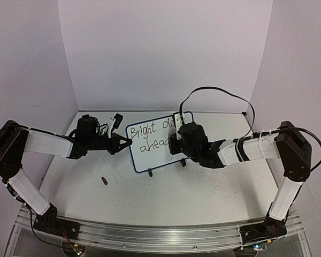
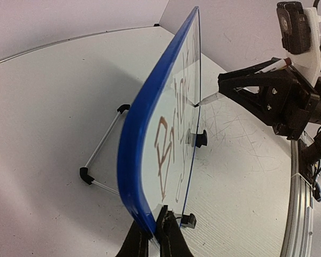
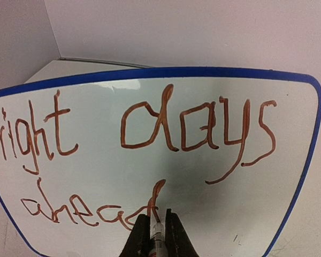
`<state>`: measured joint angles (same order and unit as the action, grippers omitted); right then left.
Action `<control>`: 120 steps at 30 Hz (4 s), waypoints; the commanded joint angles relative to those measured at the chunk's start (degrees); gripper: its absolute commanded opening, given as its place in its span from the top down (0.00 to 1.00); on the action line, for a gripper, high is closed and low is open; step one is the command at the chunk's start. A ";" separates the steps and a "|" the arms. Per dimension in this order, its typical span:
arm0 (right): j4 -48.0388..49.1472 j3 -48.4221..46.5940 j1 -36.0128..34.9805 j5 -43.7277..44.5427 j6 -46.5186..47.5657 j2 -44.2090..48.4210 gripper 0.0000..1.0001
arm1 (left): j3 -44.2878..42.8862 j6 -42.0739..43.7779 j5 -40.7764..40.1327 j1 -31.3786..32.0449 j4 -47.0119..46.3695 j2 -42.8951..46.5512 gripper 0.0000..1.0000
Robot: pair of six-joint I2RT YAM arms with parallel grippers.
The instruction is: Write a sentence on the whiteboard
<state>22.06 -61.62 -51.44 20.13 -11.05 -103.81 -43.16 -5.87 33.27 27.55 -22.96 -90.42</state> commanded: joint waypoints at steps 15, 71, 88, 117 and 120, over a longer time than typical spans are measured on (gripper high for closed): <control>3.68 3.08 3.22 -5.24 -1.34 6.86 1.00 | -0.90 5.34 -6.12 -0.76 2.39 -0.36 1.00; 2.25 0.70 1.83 -1.64 -0.80 0.60 1.00 | -1.11 5.44 -5.94 -0.74 2.48 -0.36 1.00; 0.85 1.03 1.88 2.01 0.37 0.73 1.00 | -1.10 5.43 -5.95 -0.72 2.47 -0.35 1.00; 0.31 2.11 1.79 0.80 -1.16 0.57 1.00 | -0.91 5.34 -5.98 -0.74 2.57 -0.11 1.00; 0.24 2.12 1.74 0.54 -1.25 0.57 1.00 | -1.01 5.34 -5.96 -0.72 2.57 -0.11 1.00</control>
<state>22.61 -60.05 -49.69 20.08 -11.51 -102.28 -43.18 -5.56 33.63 27.55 -22.94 -90.41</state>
